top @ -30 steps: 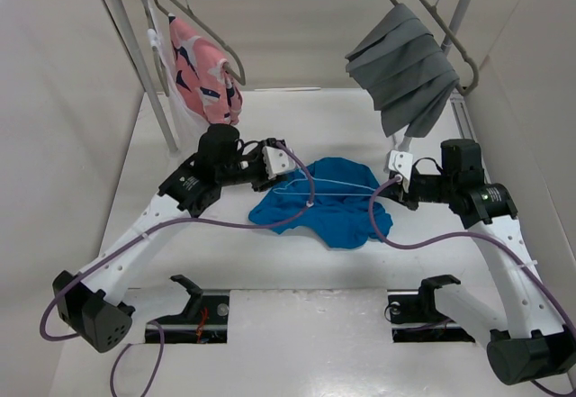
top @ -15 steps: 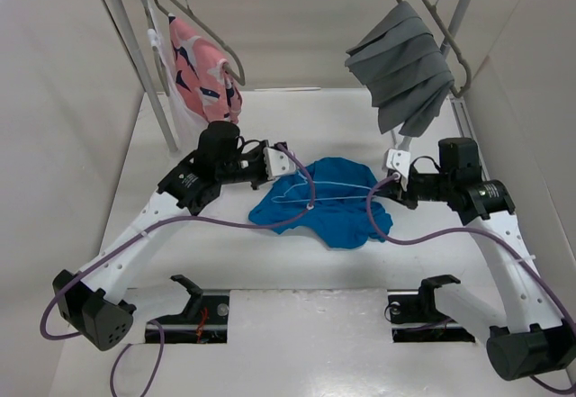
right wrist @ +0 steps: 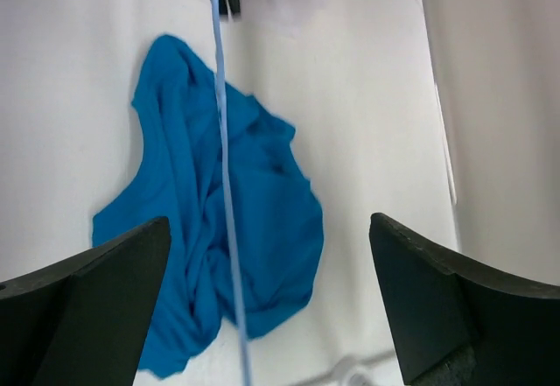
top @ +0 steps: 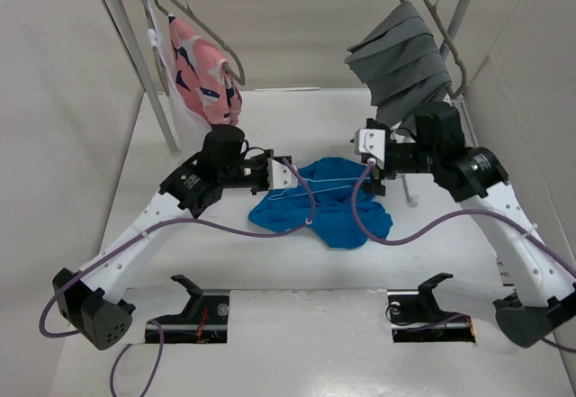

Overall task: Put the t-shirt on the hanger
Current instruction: Place tshirt on hanger

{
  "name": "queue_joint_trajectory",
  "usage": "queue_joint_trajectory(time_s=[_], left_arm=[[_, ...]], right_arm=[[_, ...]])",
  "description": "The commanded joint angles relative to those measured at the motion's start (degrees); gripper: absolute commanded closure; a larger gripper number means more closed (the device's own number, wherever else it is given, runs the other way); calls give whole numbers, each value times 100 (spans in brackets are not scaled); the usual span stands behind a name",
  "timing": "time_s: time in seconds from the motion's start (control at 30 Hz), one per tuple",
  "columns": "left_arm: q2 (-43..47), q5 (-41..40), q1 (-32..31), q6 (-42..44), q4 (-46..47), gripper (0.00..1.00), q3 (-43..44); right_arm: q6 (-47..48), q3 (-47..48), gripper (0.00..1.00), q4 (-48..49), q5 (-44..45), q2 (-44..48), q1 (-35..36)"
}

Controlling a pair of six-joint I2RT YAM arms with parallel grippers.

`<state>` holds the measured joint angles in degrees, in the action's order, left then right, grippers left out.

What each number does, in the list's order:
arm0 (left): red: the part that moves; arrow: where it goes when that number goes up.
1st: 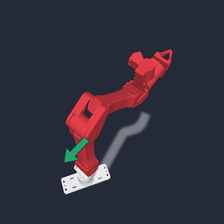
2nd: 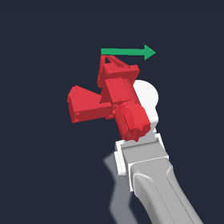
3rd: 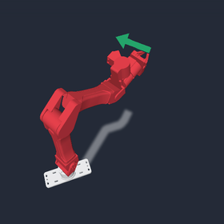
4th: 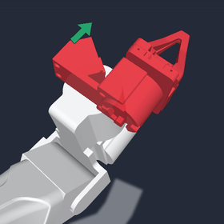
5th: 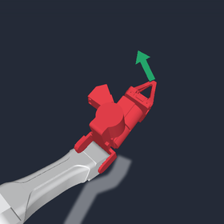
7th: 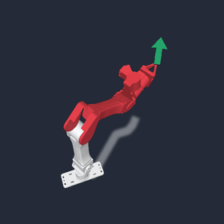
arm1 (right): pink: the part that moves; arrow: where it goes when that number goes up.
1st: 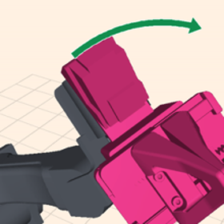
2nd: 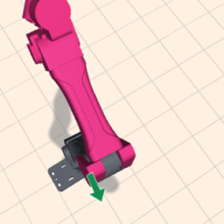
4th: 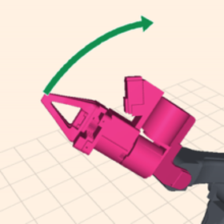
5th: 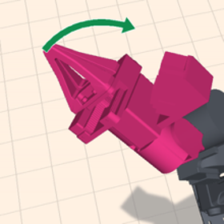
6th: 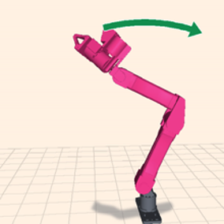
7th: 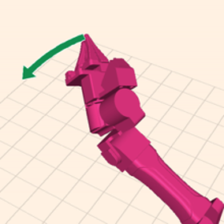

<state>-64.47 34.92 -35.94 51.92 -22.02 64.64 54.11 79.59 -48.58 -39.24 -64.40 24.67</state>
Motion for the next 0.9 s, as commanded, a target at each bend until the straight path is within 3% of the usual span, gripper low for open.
queue_joint_trajectory(time_s=[0.0,0.13,0.2,0.37,0.53,0.6,0.63,0.7,0.83,0.87], left_arm=[[-13,86,-123,248,49,100,259],[-13,86,-123,82,101,100,312],[-13,86,-123,12,102,100,312],[48,24,-123,-173,242,100,251],[153,24,-123,-305,304,100,198],[154,24,-123,-305,304,100,145],[154,24,-123,-305,356,100,145],[154,76,-123,-367,356,100,93],[206,77,-123,-551,488,100,40],[206,77,-123,-551,540,100,40]], right_arm=[[65,503,0,269,276,-606,773],[65,680,0,454,602,-1302,1286],[65,558,2,707,270,-1461,1286],[-189,110,11,1139,-154,-1716,1286],[-760,-575,30,2192,-92,-1769,1225],[-962,-778,39,2396,-92,-1883,1163],[-1024,-779,50,2492,-92,-1883,1111],[-1130,-849,61,2634,-92,-1944,1111],[-1183,-849,100,2696,-40,-2006,1111],[-1183,-901,100,2696,-39,-2006,1058]])
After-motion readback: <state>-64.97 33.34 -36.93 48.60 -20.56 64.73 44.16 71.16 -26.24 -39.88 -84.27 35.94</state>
